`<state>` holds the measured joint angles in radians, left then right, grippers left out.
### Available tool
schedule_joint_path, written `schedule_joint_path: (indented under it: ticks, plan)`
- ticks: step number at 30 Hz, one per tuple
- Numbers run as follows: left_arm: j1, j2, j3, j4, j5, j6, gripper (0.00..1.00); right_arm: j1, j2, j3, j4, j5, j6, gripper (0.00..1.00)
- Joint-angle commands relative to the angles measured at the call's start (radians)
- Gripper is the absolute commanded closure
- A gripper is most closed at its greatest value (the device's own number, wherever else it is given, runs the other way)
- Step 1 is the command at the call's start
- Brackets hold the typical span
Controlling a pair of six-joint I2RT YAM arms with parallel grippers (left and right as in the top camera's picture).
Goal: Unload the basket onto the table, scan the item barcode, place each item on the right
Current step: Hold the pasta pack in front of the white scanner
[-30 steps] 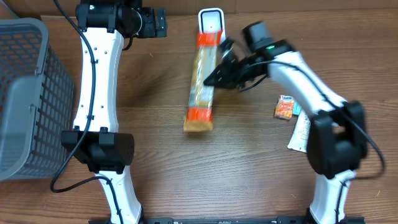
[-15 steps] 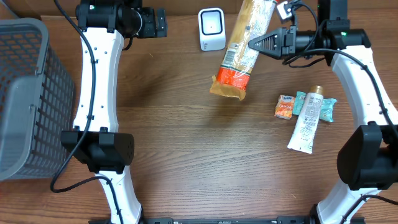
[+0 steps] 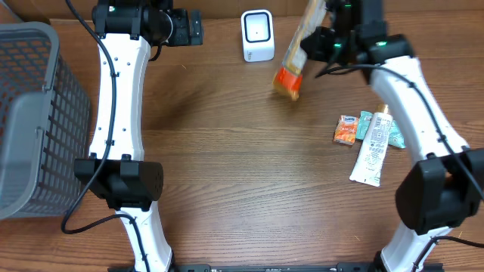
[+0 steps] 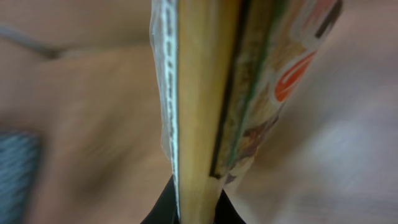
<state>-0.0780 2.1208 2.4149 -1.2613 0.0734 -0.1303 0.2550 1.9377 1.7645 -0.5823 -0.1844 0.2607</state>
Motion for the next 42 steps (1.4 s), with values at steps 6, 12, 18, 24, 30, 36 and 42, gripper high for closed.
schedule_joint_path:
  ticks: [6,12,18,24,30,36,42]
  plan:
    - [-0.001,0.001,0.004,0.002,-0.003,0.011,0.00,0.138,0.108,0.084,0.415,0.484,-0.473,0.96]
    - [-0.001,0.001,0.004,0.002,-0.003,0.011,0.00,0.159,0.219,0.084,0.600,0.546,-0.711,0.96]
    - [-0.001,0.001,0.004,0.002,-0.003,0.011,0.00,0.190,0.290,0.084,0.723,0.596,-0.845,0.96]
    - [-0.001,0.001,0.004,0.002,-0.003,0.011,0.00,0.223,0.304,0.084,0.801,0.622,-0.893,0.96]
    - [-0.001,0.001,0.004,0.002,-0.003,0.011,0.00,0.248,0.304,0.084,0.816,0.617,-0.950,0.96]
    - [-0.001,0.001,0.004,0.002,-0.003,0.011,0.00,0.248,0.322,0.084,0.817,0.621,-0.990,0.96]
    - [-0.001,0.001,0.004,0.002,-0.003,0.011,0.00,0.248,0.324,0.084,0.825,0.642,-1.059,0.96]
